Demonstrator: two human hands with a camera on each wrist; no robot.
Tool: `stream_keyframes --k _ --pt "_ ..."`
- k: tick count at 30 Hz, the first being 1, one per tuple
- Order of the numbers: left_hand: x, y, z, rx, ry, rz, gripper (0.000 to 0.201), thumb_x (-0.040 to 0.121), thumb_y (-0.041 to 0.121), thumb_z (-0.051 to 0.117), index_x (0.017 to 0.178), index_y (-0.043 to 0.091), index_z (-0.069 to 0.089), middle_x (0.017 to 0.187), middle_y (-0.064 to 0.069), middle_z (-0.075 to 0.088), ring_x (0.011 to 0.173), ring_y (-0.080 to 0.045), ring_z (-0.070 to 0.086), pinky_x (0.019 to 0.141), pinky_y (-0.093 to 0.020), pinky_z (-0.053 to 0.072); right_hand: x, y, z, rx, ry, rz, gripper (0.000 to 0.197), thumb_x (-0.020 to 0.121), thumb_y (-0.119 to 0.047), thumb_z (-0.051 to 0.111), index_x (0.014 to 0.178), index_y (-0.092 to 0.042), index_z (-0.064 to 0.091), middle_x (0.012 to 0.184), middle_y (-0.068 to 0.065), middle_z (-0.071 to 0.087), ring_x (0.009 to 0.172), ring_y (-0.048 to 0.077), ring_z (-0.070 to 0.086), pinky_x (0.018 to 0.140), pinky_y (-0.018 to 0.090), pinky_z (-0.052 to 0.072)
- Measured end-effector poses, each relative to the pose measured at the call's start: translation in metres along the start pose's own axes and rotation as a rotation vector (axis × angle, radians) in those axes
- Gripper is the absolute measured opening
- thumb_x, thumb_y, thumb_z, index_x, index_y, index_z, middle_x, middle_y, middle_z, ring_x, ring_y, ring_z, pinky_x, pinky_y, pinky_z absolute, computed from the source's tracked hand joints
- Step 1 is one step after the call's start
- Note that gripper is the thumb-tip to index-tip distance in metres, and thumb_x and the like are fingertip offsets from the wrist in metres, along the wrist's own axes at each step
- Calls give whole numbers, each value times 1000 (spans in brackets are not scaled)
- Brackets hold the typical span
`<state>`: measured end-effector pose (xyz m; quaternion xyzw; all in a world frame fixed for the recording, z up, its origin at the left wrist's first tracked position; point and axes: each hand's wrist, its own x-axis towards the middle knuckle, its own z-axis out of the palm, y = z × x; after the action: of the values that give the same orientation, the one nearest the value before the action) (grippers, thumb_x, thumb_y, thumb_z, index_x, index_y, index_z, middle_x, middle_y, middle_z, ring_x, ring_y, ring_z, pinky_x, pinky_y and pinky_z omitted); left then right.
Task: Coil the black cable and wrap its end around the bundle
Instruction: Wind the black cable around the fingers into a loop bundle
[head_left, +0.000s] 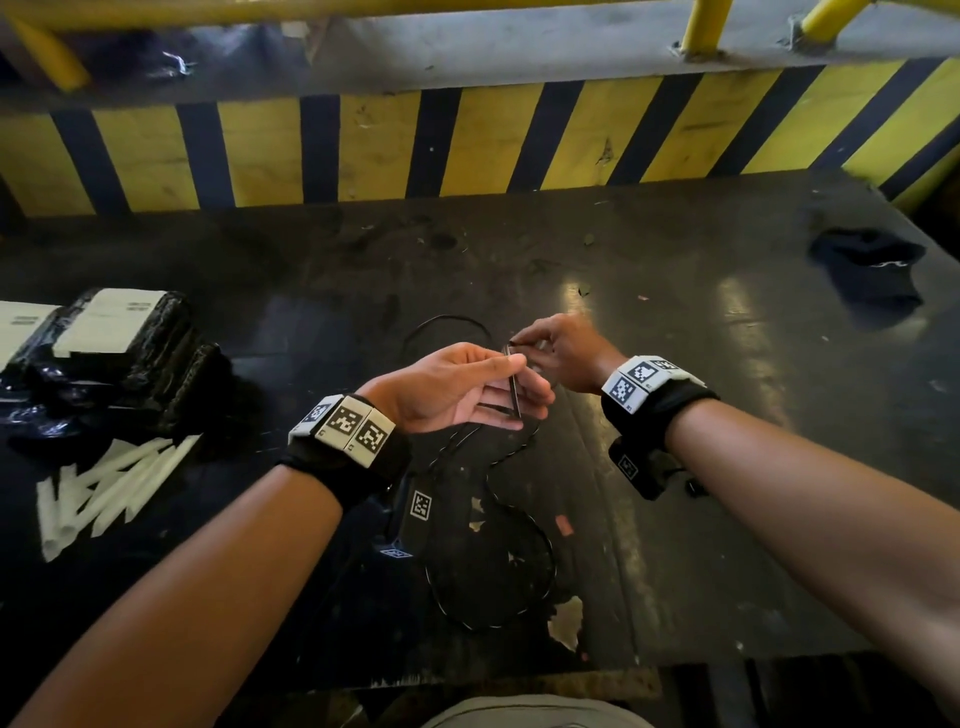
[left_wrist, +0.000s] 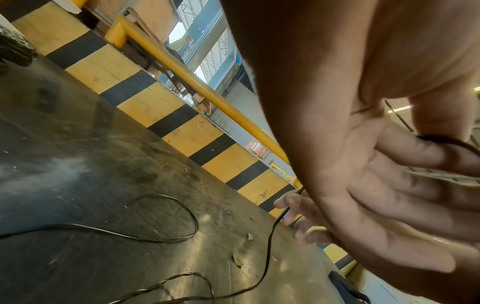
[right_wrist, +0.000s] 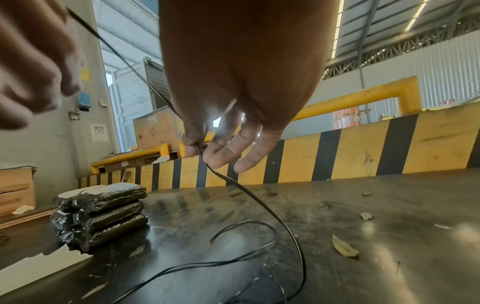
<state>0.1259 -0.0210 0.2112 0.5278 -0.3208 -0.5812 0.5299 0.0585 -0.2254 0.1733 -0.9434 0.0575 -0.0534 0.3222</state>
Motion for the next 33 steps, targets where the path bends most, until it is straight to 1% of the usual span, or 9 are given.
stream_keyframes --k 3,7,9,13,16,19,22,26,33 --pt "2 7 -3 -44 -34 29 35 105 26 43 103 11 75 124 -15 71 115 -28 67 99 -43 54 -5 -3 3 11 -23 54 18 96 -15 65 100 -8 80 87 0 72 67 -2 56 64 4 41" --pt "7 15 -6 -177 -62 97 42 107 25 36 98 12 75 131 -19 67 124 -34 62 104 -47 50 -13 -4 14 -36 -82 94 13 94 -6 62 96 0 73 93 22 74 77 25 63 73 33 49" --pt "11 17 -6 -237 -74 147 40 107 23 34 97 10 70 142 -23 58 134 -38 54 111 -53 43 -16 0 22 70 -43 113 19 94 -9 65 110 -4 73 100 19 76 88 29 71 84 43 58" --pt "18 17 -7 -256 -90 184 37 111 19 29 95 5 59 153 -27 44 142 -40 43 114 -56 39 -18 6 38 75 -33 107 14 93 -15 67 90 -4 75 86 11 75 81 26 70 78 50 58" --pt "22 16 -8 -279 -69 176 37 111 20 29 93 4 58 153 -28 44 143 -38 43 116 -54 37 -21 3 37 123 -28 130 22 97 -26 67 92 -8 79 71 -10 72 66 4 66 71 28 52" --pt "25 14 -14 -260 -25 155 37 108 21 33 122 2 62 152 -26 46 142 -37 46 114 -50 41 -27 -4 39 127 -42 91 16 98 -20 67 106 -14 79 51 -28 58 61 -17 59 65 5 38" --pt "26 11 -26 -209 -16 126 48 103 32 40 148 16 48 152 -21 48 140 -35 48 111 -45 44 -30 -6 46 115 -52 2 18 100 -19 64 101 -10 80 75 -18 67 67 -13 58 68 10 42" --pt "24 6 -49 -126 13 67 62 88 56 62 148 48 44 157 -22 38 143 -41 39 117 -54 31 -36 -7 64 50 -217 27 28 106 -26 51 101 -16 76 101 -4 76 74 -8 57 80 21 43" --pt "16 -21 -75 -117 114 -94 44 96 48 46 139 57 50 167 -21 12 149 -55 9 110 -79 15 -54 -43 63 -19 -386 27 25 106 -24 45 100 -23 69 96 -6 65 92 14 64 88 35 53"
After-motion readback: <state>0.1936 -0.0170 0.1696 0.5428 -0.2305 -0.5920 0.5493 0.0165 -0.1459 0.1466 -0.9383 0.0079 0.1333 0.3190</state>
